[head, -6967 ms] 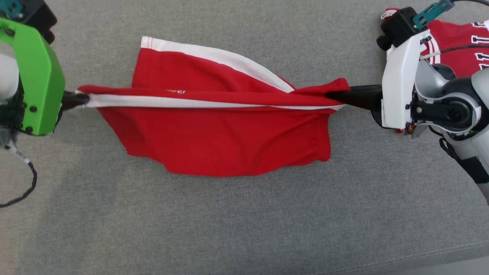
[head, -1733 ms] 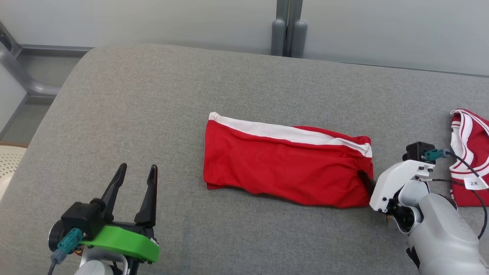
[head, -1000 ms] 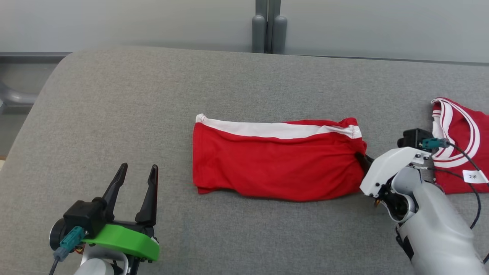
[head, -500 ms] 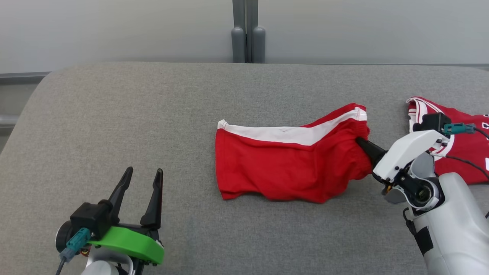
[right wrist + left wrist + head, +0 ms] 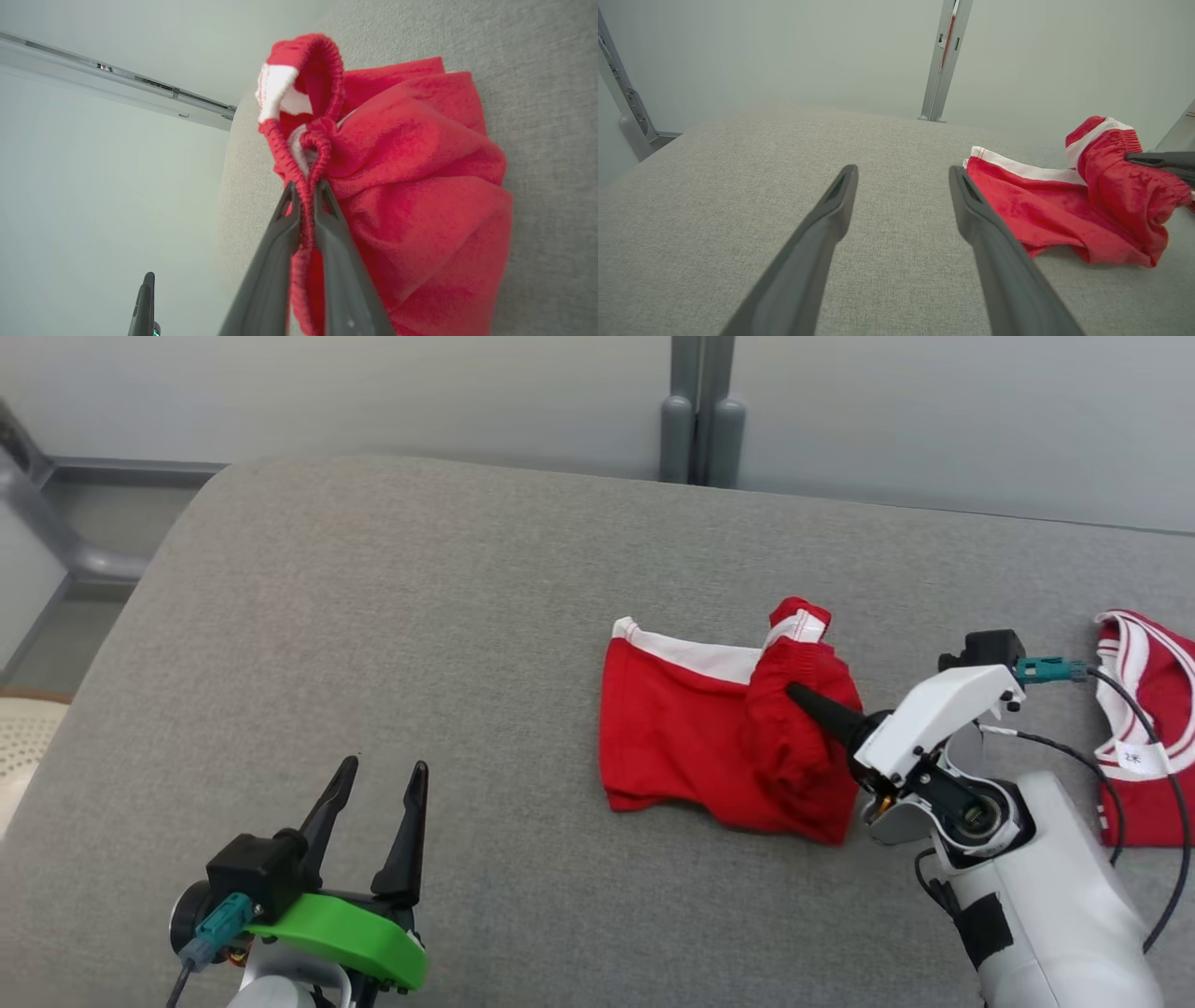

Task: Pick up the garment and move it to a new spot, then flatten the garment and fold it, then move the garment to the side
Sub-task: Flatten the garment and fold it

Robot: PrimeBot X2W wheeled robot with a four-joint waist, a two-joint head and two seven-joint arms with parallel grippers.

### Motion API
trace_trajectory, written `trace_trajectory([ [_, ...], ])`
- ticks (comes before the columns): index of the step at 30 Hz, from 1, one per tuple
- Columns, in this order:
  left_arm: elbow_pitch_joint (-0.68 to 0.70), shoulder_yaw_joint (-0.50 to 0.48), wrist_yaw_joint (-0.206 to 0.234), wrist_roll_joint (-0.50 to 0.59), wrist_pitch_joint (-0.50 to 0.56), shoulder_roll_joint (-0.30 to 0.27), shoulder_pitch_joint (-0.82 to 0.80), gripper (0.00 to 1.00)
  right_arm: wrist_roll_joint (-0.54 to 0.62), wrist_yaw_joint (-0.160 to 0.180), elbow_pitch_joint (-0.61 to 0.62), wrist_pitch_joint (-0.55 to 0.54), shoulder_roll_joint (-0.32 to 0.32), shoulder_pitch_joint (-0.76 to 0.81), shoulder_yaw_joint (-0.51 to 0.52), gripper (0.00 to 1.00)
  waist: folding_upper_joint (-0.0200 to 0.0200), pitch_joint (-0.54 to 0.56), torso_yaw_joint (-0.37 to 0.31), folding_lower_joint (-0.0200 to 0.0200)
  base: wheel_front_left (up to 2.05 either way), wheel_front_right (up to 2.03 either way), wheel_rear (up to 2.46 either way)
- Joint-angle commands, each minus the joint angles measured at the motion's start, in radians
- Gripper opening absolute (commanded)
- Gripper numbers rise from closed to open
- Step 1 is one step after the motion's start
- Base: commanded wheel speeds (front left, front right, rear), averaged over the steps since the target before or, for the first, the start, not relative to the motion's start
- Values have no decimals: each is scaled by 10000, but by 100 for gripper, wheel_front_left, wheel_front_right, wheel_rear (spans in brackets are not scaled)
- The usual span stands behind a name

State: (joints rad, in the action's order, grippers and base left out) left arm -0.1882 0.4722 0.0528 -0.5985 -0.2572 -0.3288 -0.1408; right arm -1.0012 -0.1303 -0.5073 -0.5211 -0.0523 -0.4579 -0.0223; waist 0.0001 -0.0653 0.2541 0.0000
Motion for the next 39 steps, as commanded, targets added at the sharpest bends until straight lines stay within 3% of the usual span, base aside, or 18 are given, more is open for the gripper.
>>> trace_trajectory([
  [1,-46,2,-34,51,-28,48,-195,100,-172,-6,-184,150,13,-229,-196,0,-1,-230,669,0,0,0,0],
  [8,-290,83,-161,94,-57,259,-360,100,-834,-6,-1702,891,-7,-1110,-1276,0,-1,-486,1417,0,0,0,0],
  [14,-424,11,-234,157,-81,362,-389,100,-1266,-6,-2784,1476,-5,-1713,-2089,0,-1,-548,1500,0,0,0,0],
  [16,-449,-42,-227,169,-75,350,-371,100,-1325,-6,-3091,1616,-6,-1888,-2370,78,-1,-543,1389,0,0,0,0],
  [17,-472,-54,-232,186,-69,338,-365,100,-1413,-6,-3163,1714,-2,-1964,-2512,100,-1,-521,1303,0,0,0,0],
  [22,-474,-126,-234,197,-76,302,-315,100,-1764,-6,-2993,2085,-6,-2048,-3011,100,-1,-399,822,0,0,0,0],
  [27,-354,-281,-158,223,-80,200,-167,100,-1915,-6,-1826,2499,-50,-1733,-3214,100,-1,-226,185,0,0,0,0],
  [32,-49,-600,-54,330,-82,118,-43,100,-1292,-6,-7,3401,-820,-1241,-3385,100,-1,-17,-399,0,0,0,0],
  [34,291,-929,28,498,-82,81,123,100,-424,-5,1151,4389,-1515,-798,-3649,100,-1,128,-786,0,0,0,0],
  [39,711,-1404,121,827,-77,56,410,100,859,-5,2191,5965,-2256,-34,-3629,100,-1,356,-1391,0,0,0,0],
])
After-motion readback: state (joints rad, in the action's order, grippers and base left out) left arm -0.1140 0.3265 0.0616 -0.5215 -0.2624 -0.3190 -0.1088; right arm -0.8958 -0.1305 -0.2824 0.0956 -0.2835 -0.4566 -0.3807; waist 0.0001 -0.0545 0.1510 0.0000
